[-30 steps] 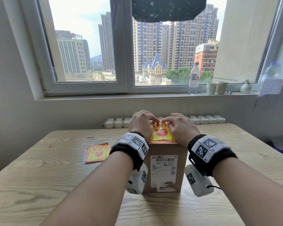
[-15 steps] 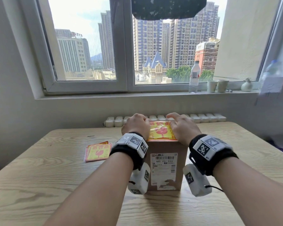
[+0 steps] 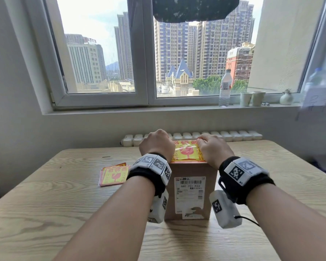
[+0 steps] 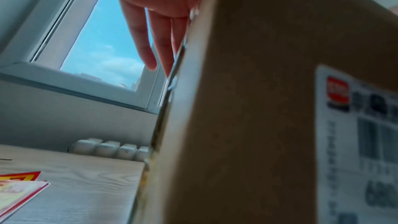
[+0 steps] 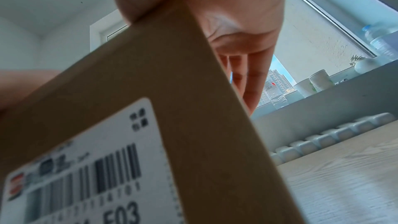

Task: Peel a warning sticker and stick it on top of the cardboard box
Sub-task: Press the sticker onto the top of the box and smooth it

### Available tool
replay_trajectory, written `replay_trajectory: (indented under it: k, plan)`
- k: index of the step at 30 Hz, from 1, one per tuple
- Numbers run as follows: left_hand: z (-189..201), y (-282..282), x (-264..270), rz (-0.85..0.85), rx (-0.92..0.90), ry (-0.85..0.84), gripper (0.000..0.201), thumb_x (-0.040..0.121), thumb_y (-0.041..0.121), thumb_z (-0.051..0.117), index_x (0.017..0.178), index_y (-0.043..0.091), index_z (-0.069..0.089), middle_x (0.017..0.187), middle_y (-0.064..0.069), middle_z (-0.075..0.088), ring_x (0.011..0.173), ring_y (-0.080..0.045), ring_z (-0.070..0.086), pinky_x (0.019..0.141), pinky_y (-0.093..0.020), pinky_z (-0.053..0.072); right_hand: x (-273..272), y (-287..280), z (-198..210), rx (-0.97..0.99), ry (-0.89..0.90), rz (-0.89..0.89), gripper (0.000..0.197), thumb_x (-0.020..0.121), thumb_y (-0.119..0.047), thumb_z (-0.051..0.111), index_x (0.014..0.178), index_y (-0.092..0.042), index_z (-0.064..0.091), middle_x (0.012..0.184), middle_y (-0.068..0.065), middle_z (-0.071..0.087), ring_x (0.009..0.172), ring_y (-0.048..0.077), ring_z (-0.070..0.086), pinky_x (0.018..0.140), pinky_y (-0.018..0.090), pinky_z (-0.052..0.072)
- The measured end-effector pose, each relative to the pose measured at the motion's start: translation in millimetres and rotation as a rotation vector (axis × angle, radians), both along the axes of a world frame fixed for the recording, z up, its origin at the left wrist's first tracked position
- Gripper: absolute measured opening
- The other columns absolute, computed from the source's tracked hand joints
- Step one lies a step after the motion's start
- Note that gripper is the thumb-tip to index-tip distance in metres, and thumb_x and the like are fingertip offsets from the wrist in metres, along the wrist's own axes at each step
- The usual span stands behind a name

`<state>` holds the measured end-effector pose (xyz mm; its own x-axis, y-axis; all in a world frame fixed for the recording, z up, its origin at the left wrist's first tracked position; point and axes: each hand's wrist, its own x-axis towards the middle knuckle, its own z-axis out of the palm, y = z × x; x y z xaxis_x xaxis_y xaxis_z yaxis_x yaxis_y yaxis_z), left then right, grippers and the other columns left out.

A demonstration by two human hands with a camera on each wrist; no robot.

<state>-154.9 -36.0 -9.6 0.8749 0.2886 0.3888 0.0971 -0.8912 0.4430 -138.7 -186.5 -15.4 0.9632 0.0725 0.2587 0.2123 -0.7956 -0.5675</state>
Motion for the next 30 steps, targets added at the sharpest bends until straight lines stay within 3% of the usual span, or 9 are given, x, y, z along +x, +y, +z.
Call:
replay_trajectory:
  k: [3, 6, 9, 12, 15, 17, 22, 25, 30]
  plan:
    - [-1, 3, 7, -0.059, -0.126, 0.075, 0.036, 0.089, 0.019, 0.039, 0.104, 0.016, 0.072, 0.109, -0.007, 0.072, 0.101, -0.028, 0.065, 0.085, -0.034, 0.051, 6, -2, -1, 0.045, 0.075, -0.062, 0.04, 0.096, -0.039, 0.035, 0.124, -0.017, 0.054, 0.124, 0.009, 0.061, 0.103, 0.024, 0.055, 0.089, 0.037, 0.043]
    - [0, 17, 10, -0.081, -0.47, 0.151, 0.046, 0.093, 0.03, 0.046, 0.136, 0.013, 0.05, 0.135, -0.01, 0.057, 0.121, -0.027, 0.057, 0.1, -0.034, 0.046, 7, -8, 4, 0.24, 0.243, -0.032, 0.058, 0.096, -0.049, 0.034, 0.138, -0.009, 0.04, 0.13, 0.012, 0.054, 0.112, 0.028, 0.054, 0.089, 0.038, 0.045]
    - [3, 30, 2, -0.063, -0.683, 0.183, 0.057, 0.095, 0.041, 0.047, 0.14, 0.006, 0.045, 0.117, -0.008, 0.061, 0.094, -0.021, 0.064, 0.082, -0.033, 0.055, 1, -15, 2, 0.444, 0.372, 0.005, 0.073, 0.091, -0.061, 0.032, 0.144, -0.011, 0.029, 0.139, 0.013, 0.047, 0.117, 0.031, 0.054, 0.079, 0.042, 0.055]
    - [-1, 34, -12, -0.074, -0.782, 0.25, 0.065, 0.092, 0.053, 0.044, 0.14, 0.01, 0.044, 0.122, -0.009, 0.058, 0.103, -0.026, 0.064, 0.083, -0.045, 0.057, -10, -19, -5, 0.495, 0.405, 0.019, 0.077, 0.087, -0.07, 0.022, 0.132, -0.013, 0.045, 0.121, 0.012, 0.061, 0.103, 0.03, 0.061, 0.075, 0.046, 0.057]
    - [-12, 32, -32, -0.12, -0.924, 0.33, 0.059, 0.093, 0.051, 0.036, 0.137, 0.013, 0.044, 0.131, -0.014, 0.053, 0.111, -0.031, 0.058, 0.078, -0.043, 0.054, -25, -24, -13, 0.613, 0.435, -0.006, 0.068, 0.091, -0.065, 0.018, 0.105, -0.013, 0.061, 0.096, 0.012, 0.066, 0.086, 0.027, 0.062, 0.074, 0.043, 0.055]
    - [-23, 32, -43, -0.13, -1.007, 0.344, 0.046, 0.095, 0.035, 0.033, 0.13, 0.01, 0.049, 0.125, -0.017, 0.056, 0.112, -0.033, 0.059, 0.083, -0.046, 0.054, -34, -28, -22, 0.629, 0.474, -0.03, 0.063, 0.095, -0.057, 0.023, 0.098, -0.009, 0.062, 0.091, 0.014, 0.065, 0.089, 0.031, 0.063, 0.079, 0.045, 0.054]
    - [-41, 27, -54, -0.202, -0.911, 0.46, 0.033, 0.091, -0.005, 0.044, 0.11, 0.02, 0.054, 0.098, -0.012, 0.059, 0.087, -0.023, 0.056, 0.091, -0.042, 0.056, -48, -29, -42, 0.505, 0.523, -0.004, 0.03, 0.093, -0.005, 0.041, 0.111, 0.007, 0.062, 0.091, 0.018, 0.066, 0.069, 0.026, 0.063, 0.068, 0.038, 0.055]
    - [-45, 27, -49, -0.237, -0.842, 0.482, 0.066, 0.076, -0.016, 0.057, 0.132, 0.019, 0.052, 0.114, -0.011, 0.067, 0.102, -0.024, 0.066, 0.088, -0.04, 0.058, -43, -26, -45, 0.497, 0.495, -0.009, 0.033, 0.092, 0.003, 0.035, 0.11, 0.006, 0.062, 0.096, 0.018, 0.065, 0.069, 0.025, 0.062, 0.063, 0.035, 0.054]
    - [-48, 21, -30, -0.275, -0.763, 0.445, 0.062, 0.074, -0.006, 0.07, 0.129, 0.014, 0.053, 0.12, -0.011, 0.068, 0.108, -0.025, 0.066, 0.093, -0.039, 0.055, -17, -22, -52, 0.504, 0.475, -0.017, 0.038, 0.089, 0.007, 0.04, 0.12, -0.004, 0.059, 0.108, 0.018, 0.069, 0.093, 0.031, 0.068, 0.078, 0.04, 0.058]
